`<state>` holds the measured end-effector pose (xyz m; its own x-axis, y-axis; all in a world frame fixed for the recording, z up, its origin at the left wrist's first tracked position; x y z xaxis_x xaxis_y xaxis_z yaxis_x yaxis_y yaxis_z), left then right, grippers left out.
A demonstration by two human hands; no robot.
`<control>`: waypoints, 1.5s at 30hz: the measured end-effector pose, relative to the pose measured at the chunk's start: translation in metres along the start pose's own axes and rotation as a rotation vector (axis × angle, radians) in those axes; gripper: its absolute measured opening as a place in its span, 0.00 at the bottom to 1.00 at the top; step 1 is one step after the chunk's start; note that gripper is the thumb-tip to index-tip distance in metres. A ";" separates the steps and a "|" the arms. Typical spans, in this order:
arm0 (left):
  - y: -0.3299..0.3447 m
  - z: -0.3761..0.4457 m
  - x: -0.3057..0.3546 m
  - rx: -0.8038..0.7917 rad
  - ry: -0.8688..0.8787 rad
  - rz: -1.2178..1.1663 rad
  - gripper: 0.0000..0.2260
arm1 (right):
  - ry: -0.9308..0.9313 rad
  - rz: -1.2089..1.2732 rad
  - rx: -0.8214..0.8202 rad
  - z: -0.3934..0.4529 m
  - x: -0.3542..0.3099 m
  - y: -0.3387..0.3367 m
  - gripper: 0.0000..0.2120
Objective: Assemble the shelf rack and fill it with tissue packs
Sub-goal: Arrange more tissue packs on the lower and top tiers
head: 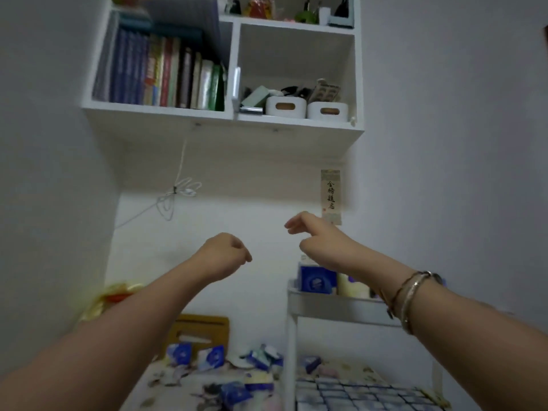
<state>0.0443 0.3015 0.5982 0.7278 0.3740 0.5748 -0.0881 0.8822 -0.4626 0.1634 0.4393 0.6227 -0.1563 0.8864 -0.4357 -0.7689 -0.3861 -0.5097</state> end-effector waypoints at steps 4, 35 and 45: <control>-0.024 -0.014 -0.062 0.016 -0.077 0.003 0.12 | -0.040 0.063 -0.023 -0.010 -0.039 0.066 0.23; 0.173 0.048 -0.412 -0.159 -0.134 0.376 0.23 | -0.007 -0.332 -0.296 0.029 0.211 0.453 0.33; 0.183 0.042 -0.418 -0.005 -0.053 0.745 0.10 | 0.132 -0.292 -0.147 0.015 0.218 0.449 0.11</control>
<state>-0.3046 0.3185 0.3017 0.4430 0.8856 0.1395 -0.5421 0.3885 -0.7451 -0.2247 0.4626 0.3100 0.1460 0.9280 -0.3427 -0.6703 -0.1620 -0.7242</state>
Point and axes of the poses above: each hand's wrist, its own z-axis towards the middle knuckle, its own y-axis out of the palm, x = y × z, the point moved 4 cm from there along z, towards the middle knuckle, and after that the axes turned 13 degrees about x, right-handed, at the moved point
